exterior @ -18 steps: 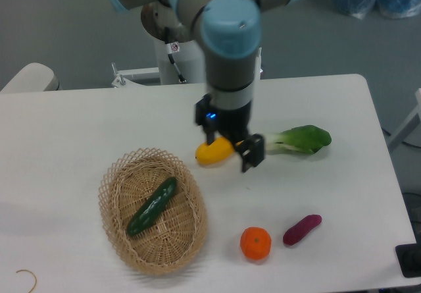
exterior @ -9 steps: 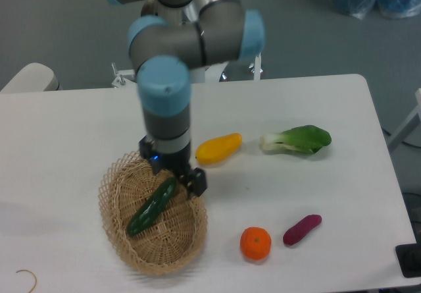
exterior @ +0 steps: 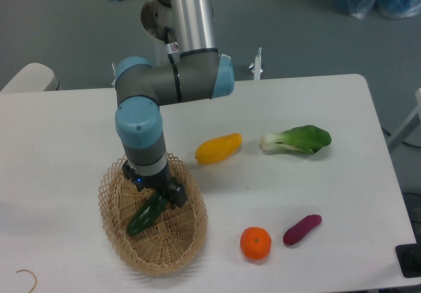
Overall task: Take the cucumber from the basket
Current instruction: 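Lower the gripper onto the green cucumber and close on it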
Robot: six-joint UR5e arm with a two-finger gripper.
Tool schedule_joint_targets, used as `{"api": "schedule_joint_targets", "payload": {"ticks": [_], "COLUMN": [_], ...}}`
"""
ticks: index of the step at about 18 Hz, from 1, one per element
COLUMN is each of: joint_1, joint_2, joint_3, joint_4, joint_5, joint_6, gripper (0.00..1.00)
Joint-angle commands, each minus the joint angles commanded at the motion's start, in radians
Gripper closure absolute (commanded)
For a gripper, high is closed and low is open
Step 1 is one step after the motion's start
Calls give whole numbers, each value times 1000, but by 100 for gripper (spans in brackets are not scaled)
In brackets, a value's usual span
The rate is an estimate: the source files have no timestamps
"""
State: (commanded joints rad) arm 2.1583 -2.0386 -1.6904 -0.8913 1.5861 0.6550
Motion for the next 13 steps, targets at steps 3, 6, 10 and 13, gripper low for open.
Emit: {"api": "schedule_joint_targets", "payload": {"ticks": [3,6,10,13], "joint_1": [-11,-11,-12,-17], "joint_2": [-25,-37,-38,-46], "joint_3": [5,9,3,5], "joint_4": [5,11,12,12], "joint_5": [21,25,25,25], "joint_6": [-2,5,9,9], "gripper": [0,0,0,0]}}
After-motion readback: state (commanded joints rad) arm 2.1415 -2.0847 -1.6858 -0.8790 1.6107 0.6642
